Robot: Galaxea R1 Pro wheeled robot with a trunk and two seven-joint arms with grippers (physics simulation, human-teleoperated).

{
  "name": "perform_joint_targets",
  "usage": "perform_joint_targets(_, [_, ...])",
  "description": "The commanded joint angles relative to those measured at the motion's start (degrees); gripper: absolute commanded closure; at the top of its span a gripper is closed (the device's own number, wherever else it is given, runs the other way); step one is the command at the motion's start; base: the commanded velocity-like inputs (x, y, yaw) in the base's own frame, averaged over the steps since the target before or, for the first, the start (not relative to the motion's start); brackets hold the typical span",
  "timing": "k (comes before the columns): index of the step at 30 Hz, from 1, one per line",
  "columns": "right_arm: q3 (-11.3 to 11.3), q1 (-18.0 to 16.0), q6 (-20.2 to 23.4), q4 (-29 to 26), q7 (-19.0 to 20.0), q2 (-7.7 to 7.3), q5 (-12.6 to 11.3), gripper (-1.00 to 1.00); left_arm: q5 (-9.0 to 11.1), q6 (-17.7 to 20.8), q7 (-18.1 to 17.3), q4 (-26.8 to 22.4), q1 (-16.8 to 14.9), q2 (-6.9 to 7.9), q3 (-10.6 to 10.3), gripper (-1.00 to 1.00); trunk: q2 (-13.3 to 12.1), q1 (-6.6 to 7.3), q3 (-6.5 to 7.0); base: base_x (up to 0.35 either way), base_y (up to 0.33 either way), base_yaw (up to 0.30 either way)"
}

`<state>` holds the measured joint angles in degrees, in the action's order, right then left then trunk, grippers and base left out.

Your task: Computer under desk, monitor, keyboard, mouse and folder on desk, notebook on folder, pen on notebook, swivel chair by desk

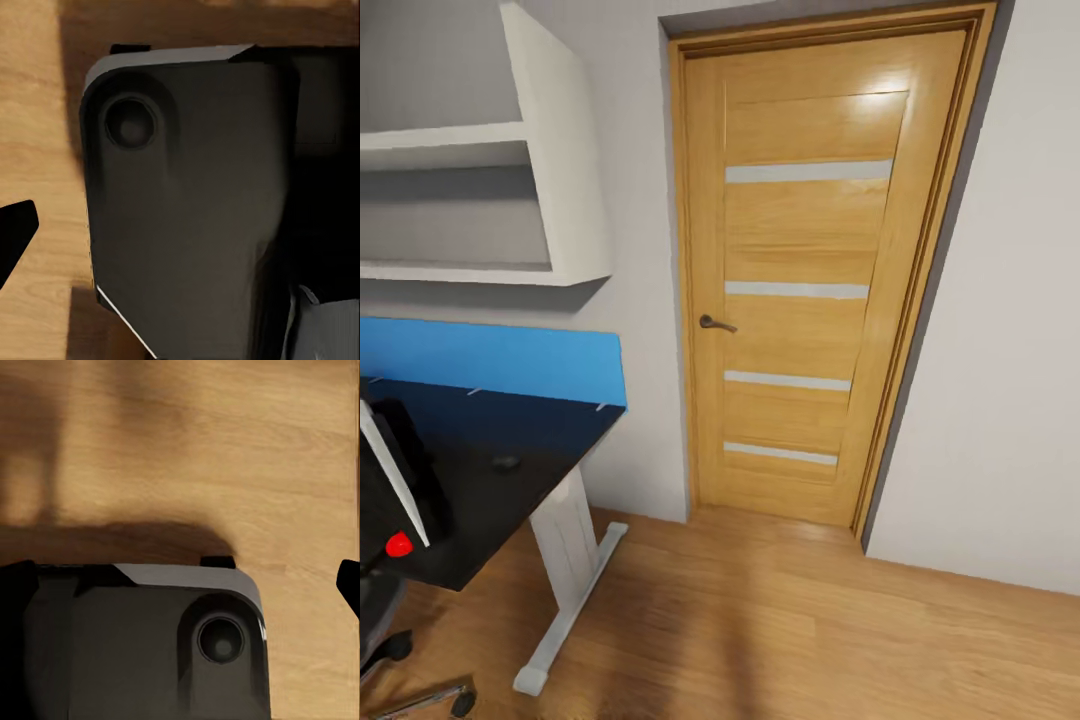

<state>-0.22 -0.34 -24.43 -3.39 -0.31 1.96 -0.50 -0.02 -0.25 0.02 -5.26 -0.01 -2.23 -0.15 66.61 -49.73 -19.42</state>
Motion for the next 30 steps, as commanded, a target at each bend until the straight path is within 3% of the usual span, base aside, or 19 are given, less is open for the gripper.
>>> perform_joint_targets(1, [-0.03,-0.01,-0.6,-2.35,-0.04,-0.02,-0.04,-1.0,0.04,-0.04,0.16,-2.6,0.01,0.05,-0.02,-1.0,-0.38,0.23,0.12,0.0,0.0,0.285])
perform_joint_targets(7, [-0.07,-0.06,-3.09,-8.27,-0.04,0.01,-0.04,-1.0,0.27,-0.32,0.37,-12.52,0.02,0.23,0.17,-1.0,-2.79,1.54,1.2,0.0,0.0,0.286])
perform_joint_targets(11, [-0.11,-0.15,-4.51,-12.36,-0.06,0.1,-0.03,-1.0,3.13,-0.65,0.35,-17.13,0.02,0.34,2.33,-1.0,-4.39,2.42,1.87,0.0,0.0,0.286])
perform_joint_targets(12, [-0.12,-0.24,-4.83,-13.66,-0.08,0.11,-0.05,-1.0,5.02,-1.75,0.26,-17.81,0.01,0.36,3.57,-1.0,-4.39,2.42,1.85,0.0,0.0,0.286])
perform_joint_targets(13, [-0.12,-0.28,-5.01,-14.1,-0.06,0.09,-0.05,-1.0,5.84,-3.52,0.22,-17.68,0.01,0.55,4.11,-1.0,-4.39,2.42,1.82,0.0,0.0,0.286])
perform_joint_targets(14, [-0.12,-0.33,-5.39,-14.46,-0.05,-0.04,-0.02,-1.0,6.87,-13.56,0.11,-14.37,0.01,2.89,4.7,-1.0,-4.39,2.42,1.8,0.0,0.0,0.286])
perform_joint_targets(17, [-0.12,-0.35,-6.39,-13.26,-0.09,-0.07,0.04,-1.0,7.17,-20.7,-0.01,-10.49,0.01,4.16,4.78,-1.0,-4.39,2.42,1.77,0.0,0.0,0.286])
perform_joint_targets(22, [-0.13,-0.36,-10.04,-9.72,-0.12,-0.17,0.09,-1.0,7.15,-25.19,0.05,-7.7,0.01,4.78,4.71,-1.0,-4.39,2.42,1.75,0.036,0.0,0.287])
perform_joint_targets(30, [-0.13,-0.36,-13.49,-8.28,-0.13,-0.2,0.14,-1.0,7.14,-26.44,0.17,-7.02,0.01,4.97,4.87,-1.0,-4.39,2.42,1.75,0.25,0.0,0.287])
